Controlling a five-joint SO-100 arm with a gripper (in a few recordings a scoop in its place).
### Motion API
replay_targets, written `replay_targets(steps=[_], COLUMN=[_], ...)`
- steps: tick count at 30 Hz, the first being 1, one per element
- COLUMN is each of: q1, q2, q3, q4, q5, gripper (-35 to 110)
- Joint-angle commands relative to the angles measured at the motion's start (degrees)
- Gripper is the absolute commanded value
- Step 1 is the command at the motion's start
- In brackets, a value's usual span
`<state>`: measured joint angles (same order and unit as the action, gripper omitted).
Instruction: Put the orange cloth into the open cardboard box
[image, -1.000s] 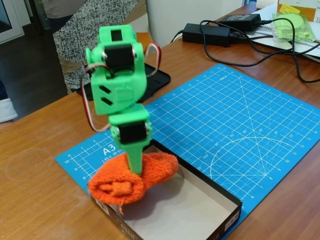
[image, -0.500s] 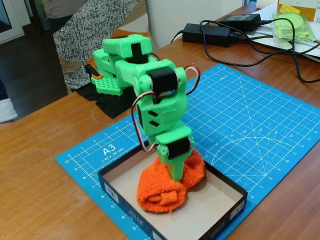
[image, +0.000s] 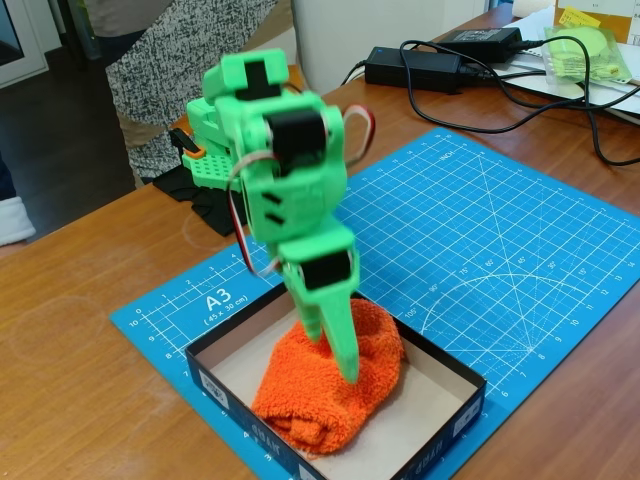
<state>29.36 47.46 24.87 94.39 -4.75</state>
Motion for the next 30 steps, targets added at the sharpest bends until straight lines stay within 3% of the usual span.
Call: replay_targets(steps=[1, 5, 7, 14, 22, 30], q1=[-1.49, -6.59, -10.37, -18.54, -11.43, -17.31], q2=[22.15, 44.82, 56.95, 100.46, 146.51, 145.9], q3=[13.54, 34.28, 46.76, 86.92, 125.16, 147.74], q4=[0.53, 0.44, -0.53, -11.51, -25.22, -31.11], q5=[0.97, 1.49, 1.32, 3.6, -1.76, -2.29], gripper=[39, 39, 31, 25, 22, 17])
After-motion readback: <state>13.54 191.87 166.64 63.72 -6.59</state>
